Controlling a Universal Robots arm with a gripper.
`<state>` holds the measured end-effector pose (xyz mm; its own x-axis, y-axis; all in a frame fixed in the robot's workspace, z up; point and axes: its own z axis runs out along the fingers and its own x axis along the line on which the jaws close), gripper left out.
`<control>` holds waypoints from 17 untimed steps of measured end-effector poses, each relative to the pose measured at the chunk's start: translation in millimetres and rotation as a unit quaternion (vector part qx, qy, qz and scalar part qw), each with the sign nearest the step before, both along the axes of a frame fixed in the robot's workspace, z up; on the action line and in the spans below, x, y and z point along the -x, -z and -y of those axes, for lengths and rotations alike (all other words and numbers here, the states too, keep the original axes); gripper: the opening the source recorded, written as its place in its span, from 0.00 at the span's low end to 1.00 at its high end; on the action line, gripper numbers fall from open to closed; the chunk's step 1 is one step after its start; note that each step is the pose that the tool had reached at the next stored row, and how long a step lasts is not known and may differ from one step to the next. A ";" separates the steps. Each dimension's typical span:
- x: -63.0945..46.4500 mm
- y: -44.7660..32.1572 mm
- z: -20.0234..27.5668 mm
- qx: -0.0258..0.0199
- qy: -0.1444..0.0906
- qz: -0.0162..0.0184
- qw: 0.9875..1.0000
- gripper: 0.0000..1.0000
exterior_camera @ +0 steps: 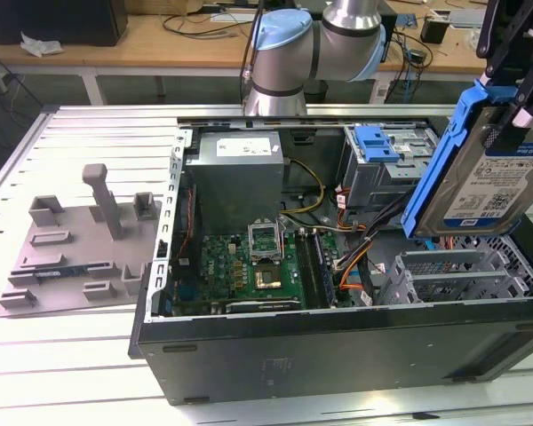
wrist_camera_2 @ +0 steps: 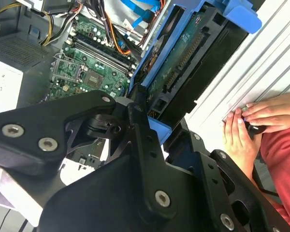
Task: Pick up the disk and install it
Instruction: 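Insert the disk into the insertion slot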
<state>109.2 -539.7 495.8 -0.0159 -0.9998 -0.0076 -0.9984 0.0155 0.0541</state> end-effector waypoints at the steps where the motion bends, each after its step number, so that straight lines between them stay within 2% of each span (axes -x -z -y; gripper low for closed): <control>1: 0.0 0.0 0.1 0.000 0.000 0.000 1.000 0.37; 9: -0.7 0.0 0.2 0.000 0.001 0.000 1.000 0.37; 17: -12.1 0.7 0.2 -0.001 0.001 0.000 1.000 0.37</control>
